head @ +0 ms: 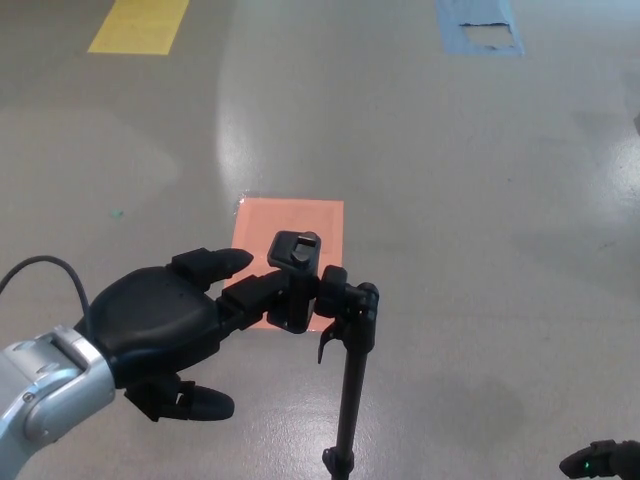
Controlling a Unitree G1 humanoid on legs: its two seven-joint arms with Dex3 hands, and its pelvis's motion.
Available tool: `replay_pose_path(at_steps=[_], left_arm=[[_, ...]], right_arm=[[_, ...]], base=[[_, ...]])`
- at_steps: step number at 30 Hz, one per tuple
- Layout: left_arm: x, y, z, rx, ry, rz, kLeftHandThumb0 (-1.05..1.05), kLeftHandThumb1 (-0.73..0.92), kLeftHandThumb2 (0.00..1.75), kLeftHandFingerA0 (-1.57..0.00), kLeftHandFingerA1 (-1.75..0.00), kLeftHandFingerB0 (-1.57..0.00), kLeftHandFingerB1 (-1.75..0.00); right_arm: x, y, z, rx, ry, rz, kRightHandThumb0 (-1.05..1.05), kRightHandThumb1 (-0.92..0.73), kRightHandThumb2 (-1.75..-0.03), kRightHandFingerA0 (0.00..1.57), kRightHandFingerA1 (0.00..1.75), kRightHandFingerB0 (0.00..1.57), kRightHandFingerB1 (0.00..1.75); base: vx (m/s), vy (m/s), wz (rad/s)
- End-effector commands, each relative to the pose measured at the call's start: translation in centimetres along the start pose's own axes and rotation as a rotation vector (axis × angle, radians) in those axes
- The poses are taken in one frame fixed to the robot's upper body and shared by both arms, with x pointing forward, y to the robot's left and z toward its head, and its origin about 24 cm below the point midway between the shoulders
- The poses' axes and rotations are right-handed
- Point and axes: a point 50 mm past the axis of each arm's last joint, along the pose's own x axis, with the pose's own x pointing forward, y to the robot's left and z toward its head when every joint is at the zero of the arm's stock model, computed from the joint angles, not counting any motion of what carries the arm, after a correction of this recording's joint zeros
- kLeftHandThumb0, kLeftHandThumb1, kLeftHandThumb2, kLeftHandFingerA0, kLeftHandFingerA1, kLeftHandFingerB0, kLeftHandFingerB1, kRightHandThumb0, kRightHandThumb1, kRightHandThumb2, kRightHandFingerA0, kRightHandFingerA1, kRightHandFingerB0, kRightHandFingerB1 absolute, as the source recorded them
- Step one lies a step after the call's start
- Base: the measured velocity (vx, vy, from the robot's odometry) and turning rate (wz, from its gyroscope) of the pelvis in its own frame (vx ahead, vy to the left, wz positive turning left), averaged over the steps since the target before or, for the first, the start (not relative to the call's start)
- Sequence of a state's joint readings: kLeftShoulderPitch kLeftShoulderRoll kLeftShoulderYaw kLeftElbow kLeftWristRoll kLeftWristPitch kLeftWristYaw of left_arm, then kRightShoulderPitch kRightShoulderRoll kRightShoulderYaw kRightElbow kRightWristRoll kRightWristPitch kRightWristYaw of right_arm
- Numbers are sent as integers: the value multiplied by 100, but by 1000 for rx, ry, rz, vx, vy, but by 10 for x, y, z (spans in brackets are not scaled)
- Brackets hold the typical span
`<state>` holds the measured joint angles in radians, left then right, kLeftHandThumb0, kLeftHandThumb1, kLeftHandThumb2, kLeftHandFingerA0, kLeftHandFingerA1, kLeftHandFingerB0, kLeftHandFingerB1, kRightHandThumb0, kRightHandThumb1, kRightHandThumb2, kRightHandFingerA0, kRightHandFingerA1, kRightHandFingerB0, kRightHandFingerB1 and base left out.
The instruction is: The robot uses its left hand to grab the top of a phone stand kept on the floor and tilt it upwards to adjust its angle
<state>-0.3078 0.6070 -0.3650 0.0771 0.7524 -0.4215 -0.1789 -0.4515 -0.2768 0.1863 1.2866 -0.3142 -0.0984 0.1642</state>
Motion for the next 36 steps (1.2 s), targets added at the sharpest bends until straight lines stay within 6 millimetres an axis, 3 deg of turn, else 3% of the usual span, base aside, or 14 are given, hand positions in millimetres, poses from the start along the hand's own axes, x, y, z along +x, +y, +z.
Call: replay_pose_path(at_steps=[1,5,6,8,9,10,15,36], left_arm=[[-3,-10,0,18,-2,-51,-88,63,102,0,-14,0,-13],[-2,-6,-2,10,4,-34,-87,62,102,0,-14,0,-12],[0,2,-6,-12,19,1,-83,74,64,0,-22,0,-10],[1,10,-9,-29,33,26,-82,73,61,0,-22,0,-11],[1,12,-10,-31,34,28,-82,73,61,0,-22,0,-11],[1,16,-11,-30,37,35,-81,59,99,0,-15,0,-15],[0,27,-17,-16,56,45,-89,64,102,0,-10,0,-10],[-2,20,-21,-43,83,24,-87,61,100,0,-12,0,-13]], right_arm=[[-1,-6,-3,2,15,-10,-64,-60,-92,32,50,31,47],[-1,-7,-2,0,12,-9,-64,-59,-92,31,51,30,47],[-1,-8,-1,0,9,-9,-64,-59,-91,31,50,29,47],[-1,-9,0,7,9,-10,-64,-59,-91,30,50,29,47],[-1,-9,0,7,9,-10,-64,-59,-91,30,50,29,47],[-1,-9,0,3,10,-8,-64,-59,-91,29,50,28,47],[-1,-8,-1,1,14,-6,-64,-59,-91,30,50,29,47],[-1,-9,1,14,8,-5,-64,-59,-91,30,50,29,47]], base=[[0,0,0],[0,0,0],[0,0,0],[0,0,0],[0,0,0],[0,0,0],[0,0,0],[0,0,0]])
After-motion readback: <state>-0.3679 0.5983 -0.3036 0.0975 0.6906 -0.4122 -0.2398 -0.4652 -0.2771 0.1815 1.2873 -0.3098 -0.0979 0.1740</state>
